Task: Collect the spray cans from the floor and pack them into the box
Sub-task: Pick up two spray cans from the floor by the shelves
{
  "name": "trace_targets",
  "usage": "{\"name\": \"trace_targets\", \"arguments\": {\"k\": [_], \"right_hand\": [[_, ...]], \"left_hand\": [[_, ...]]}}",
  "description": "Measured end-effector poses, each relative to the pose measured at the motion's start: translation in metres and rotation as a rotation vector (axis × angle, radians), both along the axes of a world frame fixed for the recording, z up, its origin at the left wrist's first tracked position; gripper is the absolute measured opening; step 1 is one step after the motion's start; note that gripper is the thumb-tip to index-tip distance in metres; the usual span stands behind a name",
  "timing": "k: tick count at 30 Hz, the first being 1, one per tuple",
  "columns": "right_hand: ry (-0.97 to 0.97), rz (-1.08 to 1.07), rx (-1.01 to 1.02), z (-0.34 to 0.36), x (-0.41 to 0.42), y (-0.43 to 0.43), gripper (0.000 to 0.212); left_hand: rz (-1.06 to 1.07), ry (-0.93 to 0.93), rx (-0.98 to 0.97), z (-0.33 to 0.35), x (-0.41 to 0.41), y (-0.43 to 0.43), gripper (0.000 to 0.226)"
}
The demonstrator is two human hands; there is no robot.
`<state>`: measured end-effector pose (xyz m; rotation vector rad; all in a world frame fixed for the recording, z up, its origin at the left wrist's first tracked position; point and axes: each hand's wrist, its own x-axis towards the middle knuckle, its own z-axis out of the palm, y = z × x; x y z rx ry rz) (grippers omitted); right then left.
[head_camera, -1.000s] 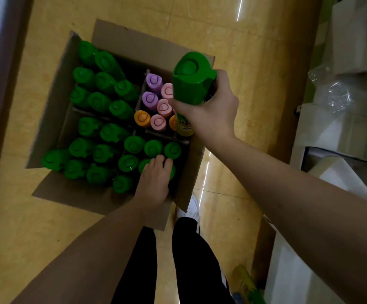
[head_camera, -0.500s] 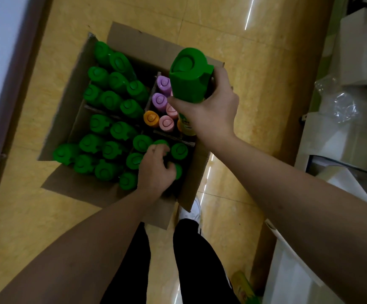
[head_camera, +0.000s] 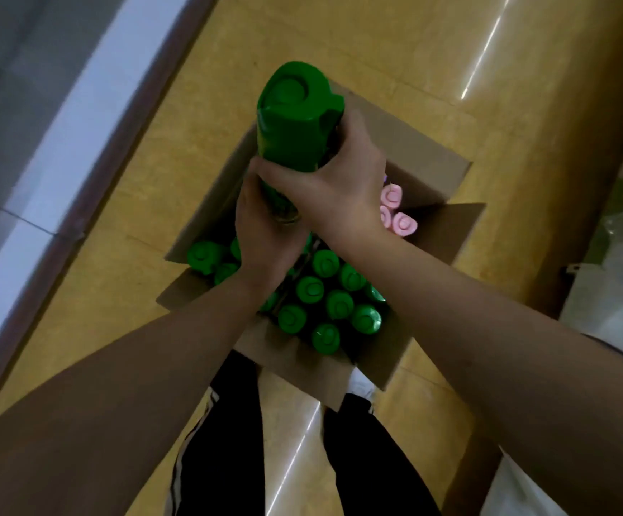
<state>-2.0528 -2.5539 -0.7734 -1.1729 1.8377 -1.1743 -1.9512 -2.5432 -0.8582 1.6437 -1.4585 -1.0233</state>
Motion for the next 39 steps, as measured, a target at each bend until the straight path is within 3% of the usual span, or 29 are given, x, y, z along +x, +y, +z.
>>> {"name": "trace_targets", "arguments": {"k": [2,5,14,18,22,26,31,35,39], "right_hand": [[0.021,0.070,0.037,-0.003,0.021,-0.011,0.086],[0.039,0.198,0.050,-0.009,0.045,-0.024,0.083],[0.059,0.181,0.049,-0.052,0.084,-0.050,0.070],[0.112,0.197,0.110,-0.086,0.096,-0.044,0.074],[0.142,0.222,0.214,-0.120,0.109,-0.038,0.072],[0.165,0.287,0.377,-0.144,0.122,-0.040,0.069],[0.347,0.422,0.537,-0.171,0.145,-0.042,0.072],[0.554,0.461,0.595,-0.187,0.161,-0.048,0.056],[0.693,0.485,0.642,-0.198,0.164,-0.050,0.059]], "left_hand": [[0.006,-0.022,-0.001,0.001,0.026,-0.012,0.056],[-0.024,0.051,0.058,-0.013,0.065,-0.025,0.055],[-0.220,-0.175,0.218,-0.039,0.125,-0.066,0.079],[-0.301,-0.216,0.313,-0.055,0.141,-0.078,0.059],[-0.355,-0.264,0.246,-0.074,0.155,-0.080,0.042],[-0.348,-0.316,0.200,-0.093,0.174,-0.076,0.050],[-0.331,-0.331,0.194,-0.099,0.184,-0.084,0.053],[-0.342,-0.319,0.222,-0.100,0.187,-0.083,0.054],[-0.374,-0.283,0.217,-0.101,0.192,-0.082,0.055]]}}
